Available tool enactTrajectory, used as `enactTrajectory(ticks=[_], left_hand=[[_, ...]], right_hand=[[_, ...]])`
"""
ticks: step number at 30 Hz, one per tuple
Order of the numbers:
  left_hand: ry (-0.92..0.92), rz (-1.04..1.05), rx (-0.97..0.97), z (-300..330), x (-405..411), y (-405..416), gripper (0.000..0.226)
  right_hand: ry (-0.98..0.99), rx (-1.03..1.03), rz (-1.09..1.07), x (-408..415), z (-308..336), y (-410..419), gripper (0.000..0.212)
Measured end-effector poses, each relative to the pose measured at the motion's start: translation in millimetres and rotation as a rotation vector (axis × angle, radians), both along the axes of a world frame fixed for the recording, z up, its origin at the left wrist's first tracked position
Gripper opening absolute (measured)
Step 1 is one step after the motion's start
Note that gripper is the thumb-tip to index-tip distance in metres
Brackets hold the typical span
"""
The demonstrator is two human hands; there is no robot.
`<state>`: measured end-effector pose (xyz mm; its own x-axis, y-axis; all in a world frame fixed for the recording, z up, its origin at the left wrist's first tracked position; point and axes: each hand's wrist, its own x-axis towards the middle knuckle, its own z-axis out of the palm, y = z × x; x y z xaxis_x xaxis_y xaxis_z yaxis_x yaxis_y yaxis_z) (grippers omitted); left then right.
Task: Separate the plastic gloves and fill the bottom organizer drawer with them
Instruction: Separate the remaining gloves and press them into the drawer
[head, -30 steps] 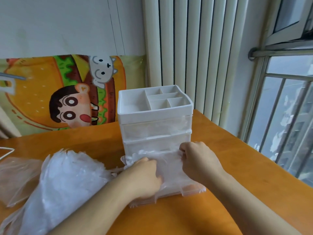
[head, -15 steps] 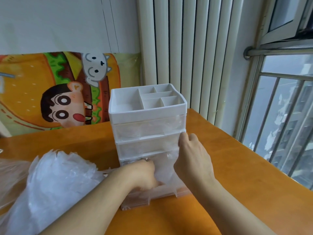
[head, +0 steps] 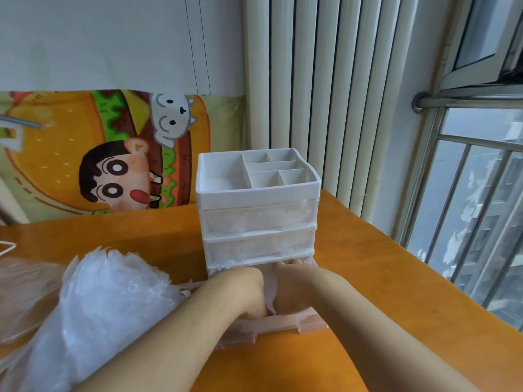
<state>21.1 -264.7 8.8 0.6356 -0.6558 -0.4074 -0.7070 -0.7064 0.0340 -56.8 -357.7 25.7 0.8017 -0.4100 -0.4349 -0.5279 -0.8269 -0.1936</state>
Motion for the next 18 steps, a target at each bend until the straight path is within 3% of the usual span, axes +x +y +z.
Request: enactTrajectory(ticks=[2,5,10,14,18], left_hand=[[-0.045,-0.013,0.042,8.5,-5.7,-1.9,0.022],[-0.021,-0.018,0.060,16.2,-9.8,-1.8,0.032],[0.060,0.047,0.020,9.9,5.6,4.0,0.023],[0.064,-0.035,0.005,14.4,4.0,8.8,0.013],[-0.004,-0.084,-0.089,45.8,-1.2,29.7,0.028]], right_hand=[[0.053,-0.027,-0.028,7.4,-4.8,-3.6,0.087],[0.083,-0.086,0.028,12.0,-7.4,-4.6,0.079],[0.047,-0.081,0.122,8.4,1.7,0.9,0.066],[0.063,-0.078,0.169,11.1,0.4,3.5,0.065],[0.113,-0.079,0.177,11.3,3.2,9.3,0.084]])
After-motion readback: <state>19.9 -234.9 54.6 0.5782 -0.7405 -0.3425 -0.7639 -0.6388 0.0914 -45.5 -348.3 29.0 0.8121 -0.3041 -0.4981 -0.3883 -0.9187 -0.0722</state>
